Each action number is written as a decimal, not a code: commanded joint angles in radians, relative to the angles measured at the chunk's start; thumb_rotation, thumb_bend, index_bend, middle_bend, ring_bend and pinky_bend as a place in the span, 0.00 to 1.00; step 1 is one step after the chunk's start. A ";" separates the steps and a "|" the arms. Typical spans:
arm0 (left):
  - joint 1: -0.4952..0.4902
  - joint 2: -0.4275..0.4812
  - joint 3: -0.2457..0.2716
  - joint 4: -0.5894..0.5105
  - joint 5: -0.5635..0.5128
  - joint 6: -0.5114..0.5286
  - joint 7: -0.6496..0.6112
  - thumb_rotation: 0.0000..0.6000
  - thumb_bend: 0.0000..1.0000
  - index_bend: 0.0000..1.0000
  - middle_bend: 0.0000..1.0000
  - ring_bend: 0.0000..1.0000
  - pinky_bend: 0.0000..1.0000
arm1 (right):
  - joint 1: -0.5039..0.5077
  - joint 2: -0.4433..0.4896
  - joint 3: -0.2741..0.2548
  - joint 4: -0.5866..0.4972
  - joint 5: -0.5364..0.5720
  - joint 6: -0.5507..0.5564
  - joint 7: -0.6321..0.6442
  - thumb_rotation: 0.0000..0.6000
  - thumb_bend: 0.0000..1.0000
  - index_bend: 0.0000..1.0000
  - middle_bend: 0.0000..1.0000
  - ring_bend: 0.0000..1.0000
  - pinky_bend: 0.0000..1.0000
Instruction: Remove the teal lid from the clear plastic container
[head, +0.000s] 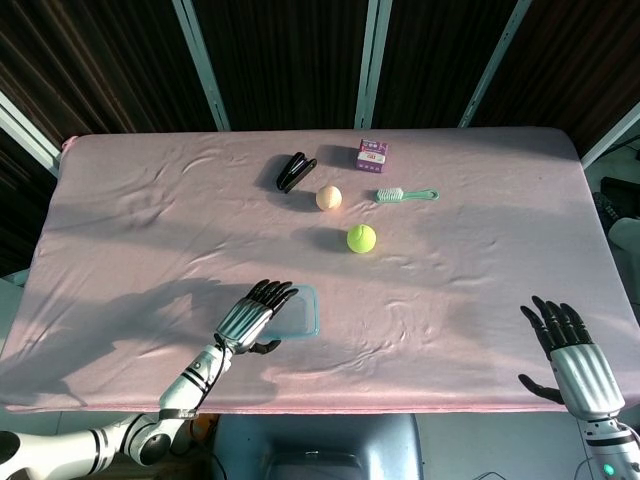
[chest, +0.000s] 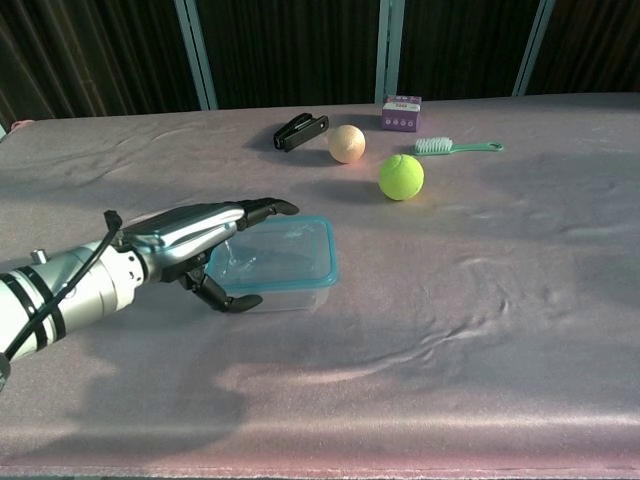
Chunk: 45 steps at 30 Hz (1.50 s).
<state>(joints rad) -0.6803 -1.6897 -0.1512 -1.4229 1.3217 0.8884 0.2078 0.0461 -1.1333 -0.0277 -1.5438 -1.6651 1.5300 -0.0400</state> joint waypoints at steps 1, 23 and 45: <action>-0.009 -0.007 0.000 0.014 -0.012 -0.007 0.002 1.00 0.27 0.00 0.02 0.13 0.08 | 0.000 0.000 0.000 0.000 -0.001 0.000 0.000 1.00 0.24 0.00 0.00 0.00 0.00; -0.020 -0.040 0.033 0.057 -0.011 0.018 -0.051 1.00 0.28 0.00 0.38 0.51 0.48 | 0.114 -0.051 0.014 0.003 -0.055 -0.141 -0.123 1.00 0.25 0.01 0.00 0.00 0.00; 0.007 -0.109 0.056 0.139 0.088 0.159 -0.069 1.00 0.30 0.00 0.36 0.50 0.49 | 0.415 -0.293 0.054 0.280 -0.140 -0.297 0.222 1.00 0.39 0.46 0.17 0.01 0.09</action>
<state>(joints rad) -0.6789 -1.7917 -0.0978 -1.2950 1.4020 1.0343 0.1338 0.4379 -1.4011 0.0319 -1.2951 -1.7903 1.2280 0.1596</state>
